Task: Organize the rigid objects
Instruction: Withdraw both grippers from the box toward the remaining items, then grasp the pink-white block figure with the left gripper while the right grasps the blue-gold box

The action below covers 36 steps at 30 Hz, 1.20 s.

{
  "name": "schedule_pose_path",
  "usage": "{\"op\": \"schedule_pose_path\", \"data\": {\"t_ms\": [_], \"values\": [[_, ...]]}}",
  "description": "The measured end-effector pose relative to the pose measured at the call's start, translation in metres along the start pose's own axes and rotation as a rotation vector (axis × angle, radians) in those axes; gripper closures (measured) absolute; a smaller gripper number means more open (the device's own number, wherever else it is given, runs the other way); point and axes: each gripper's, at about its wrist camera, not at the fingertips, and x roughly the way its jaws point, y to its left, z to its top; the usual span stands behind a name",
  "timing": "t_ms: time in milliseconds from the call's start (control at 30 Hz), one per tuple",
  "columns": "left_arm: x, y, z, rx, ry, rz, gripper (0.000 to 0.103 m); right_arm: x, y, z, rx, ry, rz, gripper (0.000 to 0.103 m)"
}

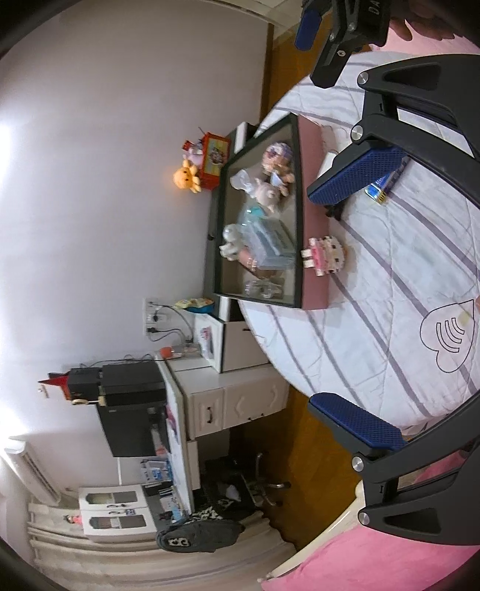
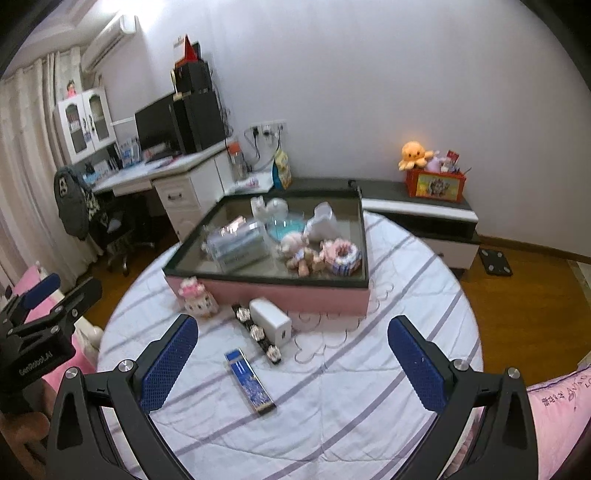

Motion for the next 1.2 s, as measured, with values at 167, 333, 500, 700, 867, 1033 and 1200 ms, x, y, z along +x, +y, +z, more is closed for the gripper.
{"op": "schedule_pose_path", "data": {"t_ms": [167,333,500,700,867,1033,1200], "values": [[0.028,-0.002,-0.010,0.008,0.055,-0.001,0.000,0.025,0.001,-0.013,-0.024,0.072,0.009,0.000],[0.063,-0.008,-0.019,0.025,0.111,-0.009,0.000,0.053,0.006,-0.027,-0.064,0.160,0.026,0.000],[0.103,-0.021,-0.025,0.044,0.182,-0.035,0.000,0.077,0.015,-0.042,-0.118,0.235,0.054,0.000],[0.143,-0.032,-0.027,0.048,0.237,-0.028,0.000,0.092,0.022,-0.049,-0.151,0.278,0.087,0.006],[0.172,-0.037,-0.035,0.039,0.314,-0.011,0.005,0.108,0.028,-0.056,-0.170,0.315,0.107,0.029],[0.184,-0.029,-0.034,-0.009,0.348,-0.039,0.030,0.110,0.036,-0.057,-0.213,0.305,0.095,0.047],[0.177,-0.032,-0.035,0.010,0.327,-0.084,0.060,0.104,0.036,-0.057,-0.222,0.297,0.126,0.077]]}}
